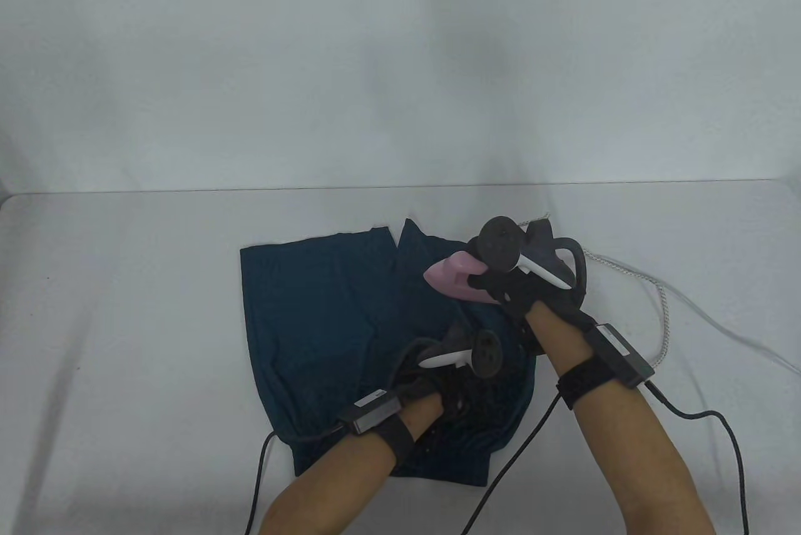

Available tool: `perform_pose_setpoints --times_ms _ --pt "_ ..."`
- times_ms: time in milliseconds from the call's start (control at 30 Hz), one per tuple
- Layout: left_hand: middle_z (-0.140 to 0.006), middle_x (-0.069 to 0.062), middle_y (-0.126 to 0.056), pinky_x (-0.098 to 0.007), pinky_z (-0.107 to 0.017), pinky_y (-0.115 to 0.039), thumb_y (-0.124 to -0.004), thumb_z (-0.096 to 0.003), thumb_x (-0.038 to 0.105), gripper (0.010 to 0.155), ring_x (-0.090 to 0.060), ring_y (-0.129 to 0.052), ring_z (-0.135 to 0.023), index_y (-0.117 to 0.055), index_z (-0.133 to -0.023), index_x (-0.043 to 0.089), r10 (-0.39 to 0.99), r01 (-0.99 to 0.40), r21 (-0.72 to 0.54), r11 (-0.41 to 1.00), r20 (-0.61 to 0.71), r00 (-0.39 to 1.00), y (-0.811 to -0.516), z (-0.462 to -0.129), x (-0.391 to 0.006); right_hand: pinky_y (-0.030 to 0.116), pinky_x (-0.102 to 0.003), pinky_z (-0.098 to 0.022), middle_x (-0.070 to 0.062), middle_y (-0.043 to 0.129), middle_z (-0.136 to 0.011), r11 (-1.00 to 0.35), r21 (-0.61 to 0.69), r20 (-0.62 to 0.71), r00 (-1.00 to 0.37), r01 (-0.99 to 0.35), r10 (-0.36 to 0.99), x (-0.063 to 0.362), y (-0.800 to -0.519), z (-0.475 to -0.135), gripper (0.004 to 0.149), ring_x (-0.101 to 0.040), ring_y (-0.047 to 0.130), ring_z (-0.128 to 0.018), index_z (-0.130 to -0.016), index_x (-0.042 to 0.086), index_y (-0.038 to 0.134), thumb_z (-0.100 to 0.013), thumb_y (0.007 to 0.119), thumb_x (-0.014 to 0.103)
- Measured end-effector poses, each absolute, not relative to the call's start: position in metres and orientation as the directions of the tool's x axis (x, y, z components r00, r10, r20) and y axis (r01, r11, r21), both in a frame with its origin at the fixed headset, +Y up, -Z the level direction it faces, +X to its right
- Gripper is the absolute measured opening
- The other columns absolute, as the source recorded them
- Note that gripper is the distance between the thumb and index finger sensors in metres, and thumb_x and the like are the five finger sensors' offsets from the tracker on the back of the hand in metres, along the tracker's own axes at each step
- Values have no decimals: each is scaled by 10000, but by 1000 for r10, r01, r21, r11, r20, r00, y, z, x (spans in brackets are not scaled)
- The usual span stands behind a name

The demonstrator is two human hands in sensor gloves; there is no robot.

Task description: Iron shorts with electric iron on table

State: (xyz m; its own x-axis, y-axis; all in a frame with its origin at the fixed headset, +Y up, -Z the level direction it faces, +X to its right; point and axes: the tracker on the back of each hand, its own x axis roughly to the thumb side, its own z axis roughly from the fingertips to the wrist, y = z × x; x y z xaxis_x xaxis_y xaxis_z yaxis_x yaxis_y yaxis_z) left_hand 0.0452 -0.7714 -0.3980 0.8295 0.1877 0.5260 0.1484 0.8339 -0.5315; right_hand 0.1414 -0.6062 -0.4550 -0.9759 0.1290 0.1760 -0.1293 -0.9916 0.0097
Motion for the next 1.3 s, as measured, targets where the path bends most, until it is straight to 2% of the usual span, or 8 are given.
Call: perform_pose_setpoints --times_ms 200,400,500,567,700,800,867,1300 --pt "-1223 -24 -237 -723 -752 -329 -783 -387 648 862 -456 -283 -1119 -331 -1096 461 133 160 -454 877 549 825 -728 -387 14 810 -533 -418 143 914 -684 -994 -6 170 -980 -109 106 137 -602 -458 510 -120 968 -555 -874 406 778 -394 944 452" --pt "-1198 -24 -432 -679 -759 -459 -808 -400 614 794 -399 -500 -1101 -495 -1094 387 54 169 -365 916 529 847 -697 -366 -60 815 -530 -411 144 915 -682 -993 -23 195 -975 -116 110 109 -607 -467 511 -117 971 -550 -874 404 779 -393 944 454" --pt "-1170 -23 -470 -655 -749 -510 -824 -394 609 785 -369 -584 -1059 -523 -1079 372 23 185 -361 914 501 865 -701 -348 -107 815 -530 -411 145 915 -682 -994 -17 219 -970 -112 105 85 -614 -473 510 -119 971 -549 -874 402 779 -393 943 455" --pt "-1132 0 -518 -576 -695 -636 -822 -399 606 764 -268 -746 -921 -543 -1065 355 16 191 -379 905 479 877 -707 -339 -130 816 -530 -409 145 915 -682 -994 -8 238 -965 -110 105 68 -619 -478 513 -118 971 -549 -875 403 777 -393 943 456" --pt "-1058 40 -600 -513 -615 -725 -834 -394 612 733 -199 -834 -778 -575 -1031 359 43 180 -459 870 435 899 -724 -324 -169 816 -530 -411 145 913 -684 -993 7 274 -955 -117 114 31 -628 -485 511 -118 971 -550 -875 404 777 -394 942 456" --pt "-1033 54 -634 -502 -609 -735 -854 -391 602 733 -170 -841 -763 -575 -1025 365 32 218 -545 810 412 910 -746 -320 -187 816 -531 -410 145 914 -682 -993 6 299 -947 -121 118 -1 -635 -491 511 -119 971 -551 -875 404 776 -394 941 455" --pt "-1017 86 -551 -493 -631 -708 -836 -387 616 751 -131 -782 -753 -482 -1016 408 53 210 -577 789 405 913 -755 -320 -195 816 -531 -411 144 913 -684 -992 17 312 -942 -122 122 -22 -641 -497 514 -119 971 -552 -876 402 775 -393 941 455" --pt "-1006 78 -549 -511 -650 -691 -847 -382 607 747 -134 -781 -749 -496 -1008 401 71 195 -602 774 388 919 -758 -324 -194 783 -569 -495 141 895 -730 -991 100 330 -937 -87 115 -133 -681 -528 545 -142 945 -623 -922 413 742 -407 915 454"
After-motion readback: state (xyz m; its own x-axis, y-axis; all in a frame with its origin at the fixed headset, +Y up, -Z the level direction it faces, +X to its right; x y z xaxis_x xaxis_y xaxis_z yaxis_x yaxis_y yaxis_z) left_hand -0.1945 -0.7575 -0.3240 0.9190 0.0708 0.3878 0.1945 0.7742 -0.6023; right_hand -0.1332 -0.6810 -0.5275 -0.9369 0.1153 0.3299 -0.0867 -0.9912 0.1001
